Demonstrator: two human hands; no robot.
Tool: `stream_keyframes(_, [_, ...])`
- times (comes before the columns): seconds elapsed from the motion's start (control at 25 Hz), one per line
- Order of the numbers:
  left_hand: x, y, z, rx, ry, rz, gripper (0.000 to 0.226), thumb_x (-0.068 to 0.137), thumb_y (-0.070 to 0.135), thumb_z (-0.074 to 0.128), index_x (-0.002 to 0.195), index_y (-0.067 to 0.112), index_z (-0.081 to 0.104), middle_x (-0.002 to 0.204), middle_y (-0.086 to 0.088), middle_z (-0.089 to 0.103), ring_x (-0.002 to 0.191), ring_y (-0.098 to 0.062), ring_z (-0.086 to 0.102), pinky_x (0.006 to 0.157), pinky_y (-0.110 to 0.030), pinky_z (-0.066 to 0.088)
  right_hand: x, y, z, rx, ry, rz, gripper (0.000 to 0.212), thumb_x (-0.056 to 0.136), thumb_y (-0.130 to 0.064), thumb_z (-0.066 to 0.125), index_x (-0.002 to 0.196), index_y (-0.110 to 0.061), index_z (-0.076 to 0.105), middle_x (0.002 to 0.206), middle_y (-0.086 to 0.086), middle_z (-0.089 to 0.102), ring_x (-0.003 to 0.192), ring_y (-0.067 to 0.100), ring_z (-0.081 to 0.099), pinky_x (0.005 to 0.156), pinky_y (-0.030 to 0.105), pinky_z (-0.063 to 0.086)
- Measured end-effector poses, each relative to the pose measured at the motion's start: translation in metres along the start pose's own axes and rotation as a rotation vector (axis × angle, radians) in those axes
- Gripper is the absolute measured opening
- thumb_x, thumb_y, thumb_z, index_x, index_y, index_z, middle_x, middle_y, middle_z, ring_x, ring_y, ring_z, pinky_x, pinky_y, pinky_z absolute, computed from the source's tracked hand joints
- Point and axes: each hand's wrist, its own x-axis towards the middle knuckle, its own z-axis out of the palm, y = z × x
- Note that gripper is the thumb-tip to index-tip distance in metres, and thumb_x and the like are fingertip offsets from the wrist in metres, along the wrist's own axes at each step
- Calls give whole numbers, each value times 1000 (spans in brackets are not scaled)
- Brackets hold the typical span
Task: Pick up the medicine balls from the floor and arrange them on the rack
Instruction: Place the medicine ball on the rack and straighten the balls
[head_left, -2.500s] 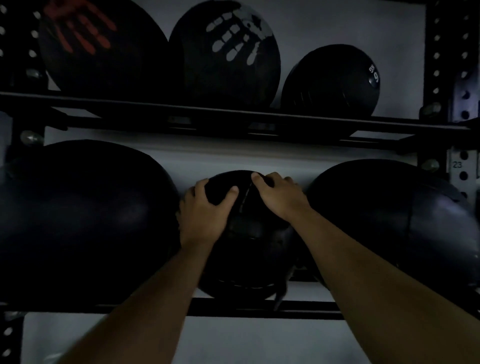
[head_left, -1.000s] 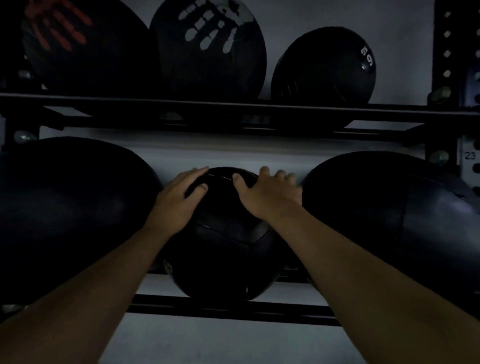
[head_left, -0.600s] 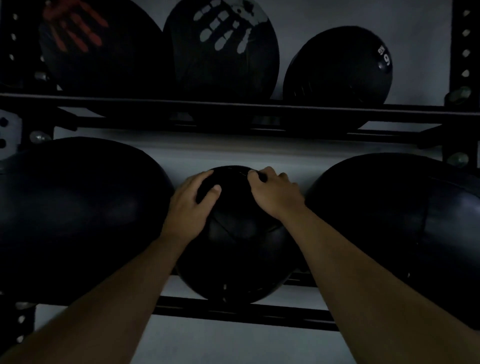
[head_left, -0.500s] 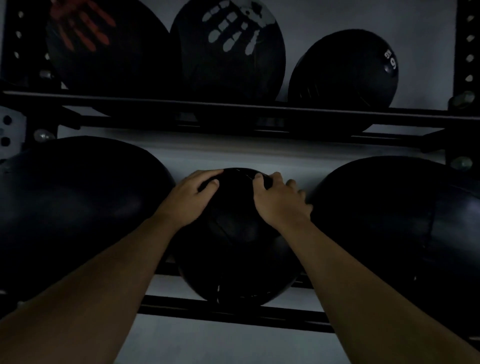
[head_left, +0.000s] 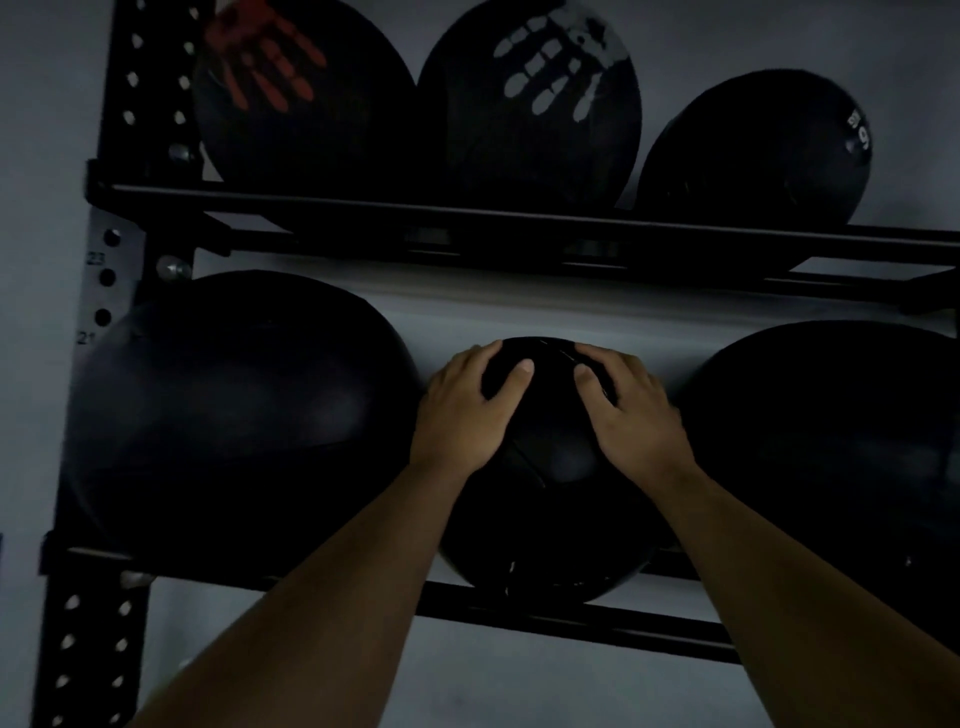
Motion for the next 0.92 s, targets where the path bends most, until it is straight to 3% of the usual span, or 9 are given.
stream_keyframes(0.08, [-2,4,-11,135,-145,-31,73,98,74,30,163,40,24,173,5,21,159,-26,19,128,-51,21,-1,-1,-1,-14,-25,7,44,102,-57,34,144,-48,43,156,-9,42,145,24,37,116,57,32])
stream_keyframes(0.16, [-5,8,-25,256,-251,-27,74,101,72,25,165,39,13,176,4,12,161,-27,14,128,-51,17,0,0,-3,-37,-65,16,45,101,-58,33,144,-47,42,157,-7,41,145,26,37,115,58,33])
stream_keyframes(0.32, [-14,11,-67,659,-328,135,69,104,66,25,165,35,17,174,3,20,159,-26,21,128,-53,11,5,-21,-8,-229,-122,70,44,102,-50,32,140,-30,43,147,7,48,133,37,44,107,55,39])
stream_keyframes(0.44, [-19,0,-110,880,-243,263,64,106,60,27,163,31,26,173,-1,21,161,-26,12,129,-56,0,5,-63,1,-496,-16,35,52,102,-50,30,140,-17,45,144,17,50,131,42,45,108,56,38])
stream_keyframes(0.6, [-14,-37,-185,865,38,111,66,104,61,34,162,29,28,173,-4,21,161,-32,10,128,-59,4,-2,-146,51,-388,-54,-125,56,101,-57,31,148,-27,43,156,13,41,143,39,36,117,58,26])
stream_keyframes(0.72, [-9,-77,-247,703,190,-85,76,98,70,34,162,30,25,172,-9,21,158,-40,14,125,-64,14,-8,-215,99,-219,-140,-98,62,99,-66,26,152,-34,36,162,9,32,146,38,30,117,59,25])
stream_keyframes(0.84, [-8,-122,-297,508,147,-225,86,92,81,34,163,36,17,173,-9,18,157,-42,18,123,-66,20,-15,-267,147,-64,-204,23,75,95,-76,23,160,-40,18,172,8,10,156,41,7,121,67,8])
stream_keyframes(0.92, [-8,-146,-304,366,26,-234,93,85,89,29,163,41,13,174,-6,16,158,-40,18,124,-64,19,-19,-277,170,-75,-127,48,79,92,-79,24,161,-41,13,173,9,4,157,42,-3,120,71,0])
